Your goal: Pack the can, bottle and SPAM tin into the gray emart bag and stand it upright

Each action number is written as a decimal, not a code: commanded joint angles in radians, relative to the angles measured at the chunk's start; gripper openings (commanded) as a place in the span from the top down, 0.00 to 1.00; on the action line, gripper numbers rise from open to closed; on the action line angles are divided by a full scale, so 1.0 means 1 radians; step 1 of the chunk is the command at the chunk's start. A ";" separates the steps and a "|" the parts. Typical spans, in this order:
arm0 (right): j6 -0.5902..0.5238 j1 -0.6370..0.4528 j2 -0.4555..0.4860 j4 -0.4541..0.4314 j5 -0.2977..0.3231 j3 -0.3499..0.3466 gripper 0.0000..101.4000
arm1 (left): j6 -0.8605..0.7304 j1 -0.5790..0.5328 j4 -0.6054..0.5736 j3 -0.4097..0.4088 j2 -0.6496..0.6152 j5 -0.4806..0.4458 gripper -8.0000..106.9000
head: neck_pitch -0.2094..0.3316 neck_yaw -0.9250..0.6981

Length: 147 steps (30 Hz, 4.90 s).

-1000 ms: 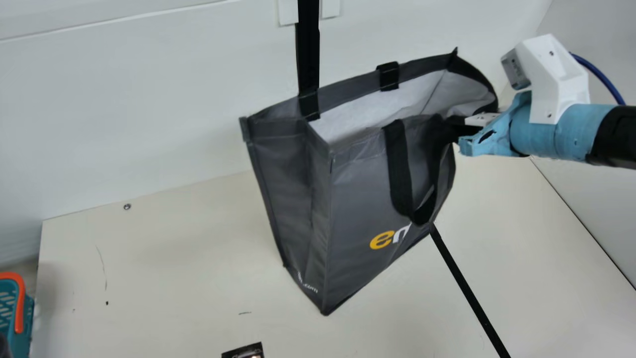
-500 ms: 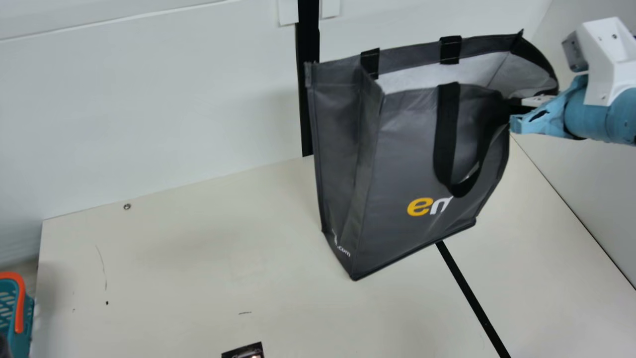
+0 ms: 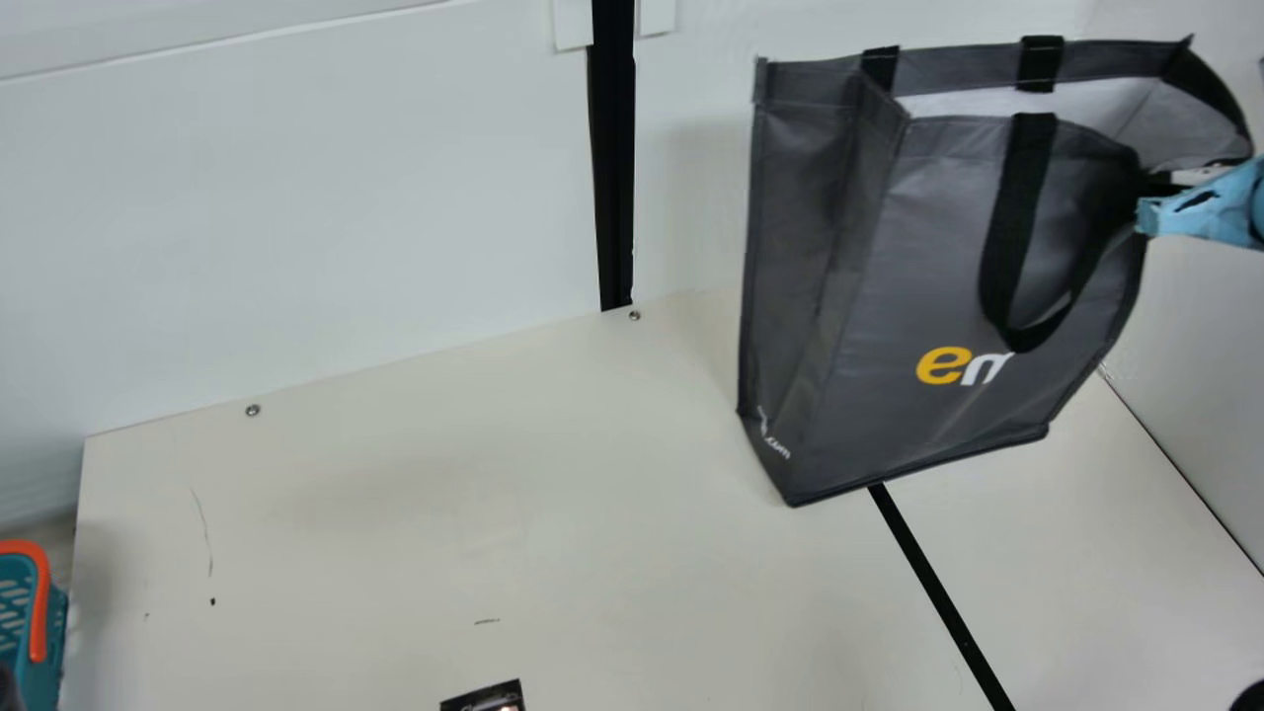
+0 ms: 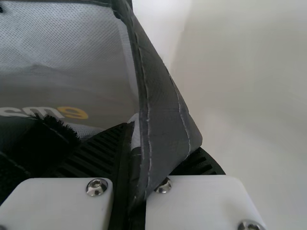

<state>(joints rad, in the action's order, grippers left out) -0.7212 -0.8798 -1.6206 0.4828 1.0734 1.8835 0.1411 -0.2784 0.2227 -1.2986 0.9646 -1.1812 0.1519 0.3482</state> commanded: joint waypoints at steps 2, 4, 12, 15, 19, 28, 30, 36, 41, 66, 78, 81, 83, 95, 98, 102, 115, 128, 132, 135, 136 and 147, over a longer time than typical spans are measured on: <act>-0.003 -0.033 -0.020 -0.004 0.008 0.038 1.00 | 0.000 0.000 0.000 0.000 0.000 0.000 0.15 | 0.023 0.001; -0.006 -0.052 -0.033 -0.007 0.012 0.057 1.00 | 0.000 0.000 0.000 0.000 0.000 0.000 0.15 | 0.023 0.001; -0.015 -0.118 -0.061 -0.006 0.027 0.095 1.00 | 0.000 0.000 0.000 0.000 0.000 0.000 0.15 | 0.023 0.001; -0.016 -0.134 -0.067 -0.004 0.029 0.095 0.90 | 0.000 0.000 0.000 0.000 0.000 0.000 0.15 | 0.023 0.001; -0.017 -0.148 -0.071 -0.002 0.026 0.092 0.77 | 0.000 0.000 0.000 0.000 0.000 0.000 0.15 | 0.023 0.001; -0.020 -0.159 -0.063 0.022 0.032 0.110 0.47 | 0.000 0.000 0.000 0.000 0.000 0.000 0.15 | 0.023 0.001; -0.021 -0.160 -0.062 0.032 0.038 0.126 0.41 | 0.000 0.000 0.000 0.000 0.000 0.000 0.15 | 0.023 0.001; -0.021 -0.163 -0.064 0.065 0.062 0.193 0.21 | 0.000 0.000 0.000 0.000 0.000 0.000 0.15 | 0.023 0.001; -0.019 -0.164 -0.074 0.092 0.084 0.262 0.06 | 0.000 0.000 0.000 0.000 0.000 0.000 0.15 | 0.023 0.001; 0.007 -0.070 -0.110 0.180 0.147 0.531 0.06 | 0.000 0.000 0.000 0.000 0.000 0.000 0.15 | 0.023 0.001; 0.009 0.119 -0.011 0.160 0.147 0.437 0.06 | 0.000 0.000 0.000 0.000 0.000 0.000 0.15 | 0.023 0.001; 0.017 0.177 0.010 0.142 0.147 0.417 0.06 | 0.000 0.000 0.000 0.000 0.000 0.000 0.15 | 0.023 0.001; 0.025 0.215 0.021 0.129 0.147 0.408 0.06 | 0.000 0.000 0.000 0.000 0.000 0.000 0.15 | 0.023 0.001; 0.074 0.434 0.070 0.045 0.133 0.335 0.06 | 0.000 0.000 0.000 0.000 0.000 0.000 0.15 | 0.023 0.001; 0.082 0.486 0.091 0.026 0.121 0.288 0.06 | 0.000 0.000 0.000 0.000 0.000 0.000 0.15 | 0.023 0.001; 0.096 0.552 0.125 0.002 0.103 0.211 0.06 | 0.000 0.000 0.000 0.000 0.000 0.000 0.15 | 0.023 0.001; 0.166 0.724 0.239 -0.065 0.009 -0.087 0.06 | 0.000 0.000 0.000 0.000 0.000 0.000 0.15 | 0.023 0.001; 0.239 0.822 0.320 -0.109 -0.064 -0.329 0.06 | 0.000 0.000 0.000 0.000 0.000 0.000 0.15 | 0.023 0.001; 0.249 0.844 0.332 -0.115 -0.079 -0.387 0.06 | 0.000 0.000 0.000 0.000 0.000 0.000 0.15 | 0.023 0.001; 0.253 0.858 0.337 -0.114 -0.090 -0.436 0.06 | 0.000 0.000 0.000 0.000 0.000 0.000 0.15 | 0.023 0.001; 0.252 0.856 0.337 -0.115 -0.090 -0.409 0.06 | 0.000 0.000 0.000 0.000 0.000 0.000 0.15 | 0.023 0.001; 0.254 0.859 0.337 -0.116 -0.098 -0.437 0.06 | 0.000 0.000 0.000 0.000 0.000 0.000 0.15 | 0.023 0.001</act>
<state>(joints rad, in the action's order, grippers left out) -0.4676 -0.0212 -1.2835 0.3666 0.9748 1.4460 0.1411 -0.2784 0.2227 -1.2986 0.9646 -1.1812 0.1519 0.3482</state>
